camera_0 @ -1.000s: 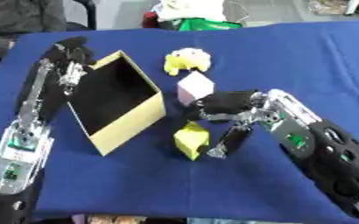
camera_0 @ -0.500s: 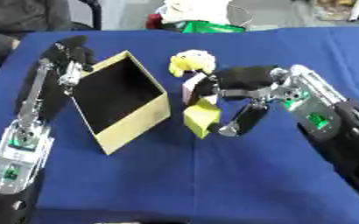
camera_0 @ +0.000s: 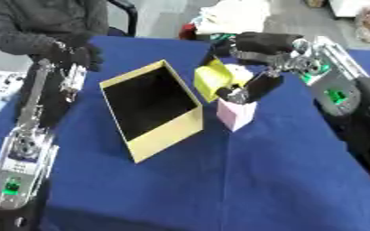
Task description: Pick up objects on the table and place them in the box.
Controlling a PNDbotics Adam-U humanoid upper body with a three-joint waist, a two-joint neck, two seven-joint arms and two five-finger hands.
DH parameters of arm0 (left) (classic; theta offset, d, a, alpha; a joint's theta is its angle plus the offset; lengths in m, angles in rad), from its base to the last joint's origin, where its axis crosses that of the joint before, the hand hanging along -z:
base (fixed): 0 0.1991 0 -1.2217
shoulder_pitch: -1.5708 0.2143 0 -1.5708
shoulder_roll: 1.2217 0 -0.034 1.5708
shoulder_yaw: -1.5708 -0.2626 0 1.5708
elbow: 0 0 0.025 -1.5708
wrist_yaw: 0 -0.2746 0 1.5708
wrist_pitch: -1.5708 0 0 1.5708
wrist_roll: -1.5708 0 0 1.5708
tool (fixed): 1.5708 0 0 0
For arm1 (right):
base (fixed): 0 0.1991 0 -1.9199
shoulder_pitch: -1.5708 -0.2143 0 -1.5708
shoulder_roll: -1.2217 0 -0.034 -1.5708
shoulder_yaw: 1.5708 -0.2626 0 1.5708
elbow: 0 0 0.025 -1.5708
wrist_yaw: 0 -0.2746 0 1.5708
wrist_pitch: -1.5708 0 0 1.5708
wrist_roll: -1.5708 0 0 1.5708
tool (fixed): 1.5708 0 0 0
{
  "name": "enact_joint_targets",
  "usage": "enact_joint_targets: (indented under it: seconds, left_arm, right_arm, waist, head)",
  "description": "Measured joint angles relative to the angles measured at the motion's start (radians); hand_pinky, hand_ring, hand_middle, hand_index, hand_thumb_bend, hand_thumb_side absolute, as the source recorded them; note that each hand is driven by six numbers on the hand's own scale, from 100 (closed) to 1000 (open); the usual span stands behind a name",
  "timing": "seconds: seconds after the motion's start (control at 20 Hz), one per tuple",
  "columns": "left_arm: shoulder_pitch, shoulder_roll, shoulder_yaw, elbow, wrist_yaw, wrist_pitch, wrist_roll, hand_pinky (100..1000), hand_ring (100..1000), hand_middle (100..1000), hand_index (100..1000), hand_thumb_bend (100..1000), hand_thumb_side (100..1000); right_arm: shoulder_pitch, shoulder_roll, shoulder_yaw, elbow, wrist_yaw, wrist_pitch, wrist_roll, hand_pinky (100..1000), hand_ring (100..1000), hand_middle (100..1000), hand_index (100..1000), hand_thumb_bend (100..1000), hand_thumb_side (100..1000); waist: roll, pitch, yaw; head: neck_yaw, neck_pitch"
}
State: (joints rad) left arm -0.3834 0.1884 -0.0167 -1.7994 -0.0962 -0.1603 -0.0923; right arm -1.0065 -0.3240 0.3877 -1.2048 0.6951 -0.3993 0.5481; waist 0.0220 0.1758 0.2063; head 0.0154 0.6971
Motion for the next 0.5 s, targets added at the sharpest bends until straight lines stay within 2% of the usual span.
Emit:
enact_joint_targets:
  seconds: [0.3, 0.4, 0.45, 0.5]
  left_arm:
    - [-0.029, -0.024, -0.024, -0.014, 0.019, -0.001, -0.028, 634, 645, 625, 821, 123, 658]
    - [-0.032, -0.030, -0.030, -0.015, 0.024, -0.001, -0.035, 634, 645, 625, 821, 123, 658]
    - [-0.032, -0.031, -0.031, -0.015, 0.026, -0.001, -0.038, 635, 645, 625, 821, 124, 658]
    - [-0.032, -0.031, -0.033, -0.015, 0.028, -0.001, -0.040, 635, 645, 625, 821, 124, 657]
  right_arm:
    - [-0.033, 0.070, -0.039, 0.137, 0.114, -0.018, -0.055, 838, 880, 768, 560, 100, 261]
    - [-0.040, 0.094, -0.049, 0.171, 0.150, -0.026, -0.070, 841, 882, 772, 596, 100, 263]
    - [-0.044, 0.104, -0.051, 0.183, 0.165, -0.031, -0.076, 843, 884, 772, 668, 108, 273]
    - [-0.047, 0.113, -0.053, 0.193, 0.179, -0.037, -0.082, 843, 885, 774, 694, 119, 281]
  waist:
    - [0.001, 0.015, 0.067]
    - [0.003, 0.016, 0.078]
    - [0.003, 0.016, 0.081]
    - [0.004, 0.016, 0.082]
  head:
    - [-0.067, -0.013]
    - [-0.085, -0.013]
    - [-0.092, -0.013]
    - [-0.098, -0.013]
